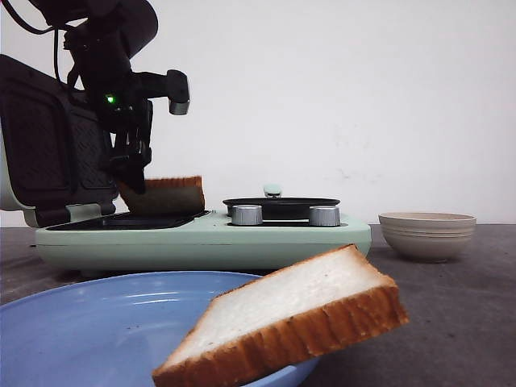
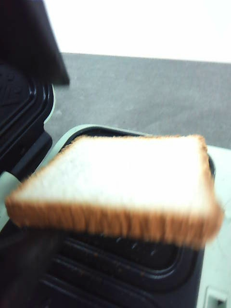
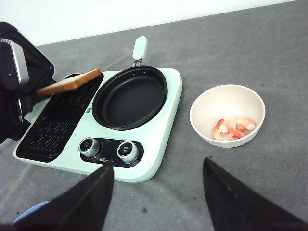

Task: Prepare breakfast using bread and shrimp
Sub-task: 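Carry the bread with the left gripper and lower it onto the sandwich plate, then open the left gripper and withdraw it from the bread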

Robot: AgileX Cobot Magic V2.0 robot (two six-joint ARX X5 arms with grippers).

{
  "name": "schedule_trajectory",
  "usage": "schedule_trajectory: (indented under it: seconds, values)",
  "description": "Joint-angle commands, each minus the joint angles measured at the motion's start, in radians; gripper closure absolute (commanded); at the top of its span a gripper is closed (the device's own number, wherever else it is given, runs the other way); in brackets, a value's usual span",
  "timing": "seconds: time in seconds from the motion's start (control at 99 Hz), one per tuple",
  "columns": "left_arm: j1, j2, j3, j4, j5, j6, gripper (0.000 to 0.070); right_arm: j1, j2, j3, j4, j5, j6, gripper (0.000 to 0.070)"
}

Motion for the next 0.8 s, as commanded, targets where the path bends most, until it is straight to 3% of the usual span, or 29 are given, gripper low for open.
schedule_trajectory:
  seconds: [0.0, 0.454, 0.788]
  values:
    - [-0.003, 0.028, 0.021, 0.006, 0.004, -0.006, 0.0051, 0.000, 0.003, 0.017, 0.008, -0.002, -0.012, 0.0339]
    - [-0.003, 0.008, 0.021, -0.066, -0.003, -0.036, 0.0063, 0.000, 0.003, 0.017, 0.009, -0.002, -0.011, 0.0339]
    - [-0.003, -0.099, 0.021, -0.069, -0.004, -0.183, 0.0074, 0.000, 0.003, 0.017, 0.009, -0.002, -0.011, 0.0339]
